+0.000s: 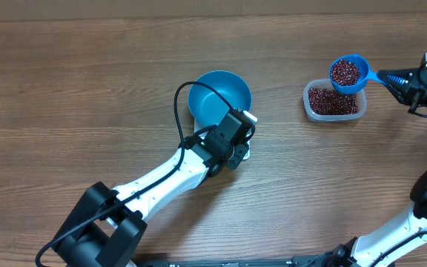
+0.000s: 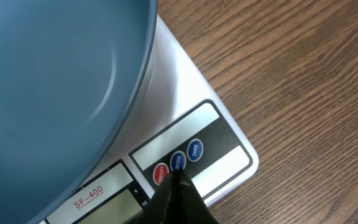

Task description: Scoop item into bowl and weigh 150g on scale

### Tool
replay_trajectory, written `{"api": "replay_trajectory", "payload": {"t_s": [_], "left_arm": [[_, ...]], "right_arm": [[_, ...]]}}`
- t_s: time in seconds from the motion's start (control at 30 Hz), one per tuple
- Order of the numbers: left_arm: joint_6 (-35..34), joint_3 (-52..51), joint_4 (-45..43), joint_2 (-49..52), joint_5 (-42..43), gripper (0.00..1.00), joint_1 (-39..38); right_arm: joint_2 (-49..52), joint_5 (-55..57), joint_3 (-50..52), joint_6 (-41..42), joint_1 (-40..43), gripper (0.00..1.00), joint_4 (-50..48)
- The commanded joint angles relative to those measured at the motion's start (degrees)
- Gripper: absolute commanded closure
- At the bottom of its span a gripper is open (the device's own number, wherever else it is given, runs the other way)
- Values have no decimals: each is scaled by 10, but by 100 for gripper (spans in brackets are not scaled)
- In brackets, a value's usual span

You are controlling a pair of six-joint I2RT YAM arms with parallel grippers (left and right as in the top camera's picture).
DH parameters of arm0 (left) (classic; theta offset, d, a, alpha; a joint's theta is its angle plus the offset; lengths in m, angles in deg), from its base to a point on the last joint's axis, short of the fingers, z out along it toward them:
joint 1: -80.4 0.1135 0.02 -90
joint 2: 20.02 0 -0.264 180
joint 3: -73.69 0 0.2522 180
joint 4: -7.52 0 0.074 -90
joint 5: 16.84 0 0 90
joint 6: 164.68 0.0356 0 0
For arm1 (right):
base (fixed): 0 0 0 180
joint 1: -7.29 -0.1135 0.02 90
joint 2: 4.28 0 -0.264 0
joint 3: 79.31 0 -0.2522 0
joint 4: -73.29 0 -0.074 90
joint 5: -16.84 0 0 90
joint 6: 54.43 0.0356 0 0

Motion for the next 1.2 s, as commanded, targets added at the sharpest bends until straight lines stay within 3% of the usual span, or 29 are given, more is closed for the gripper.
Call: {"api": "replay_trajectory", "payload": {"t_s": [0.0, 1.17], "left_arm": [[6, 1, -9, 4, -7, 96, 0], [19, 1, -23, 58, -29, 96, 0]], "right_arm": [[0, -17, 2, -8, -2, 96, -3], [0, 5, 2, -34, -2, 96, 26]]}}
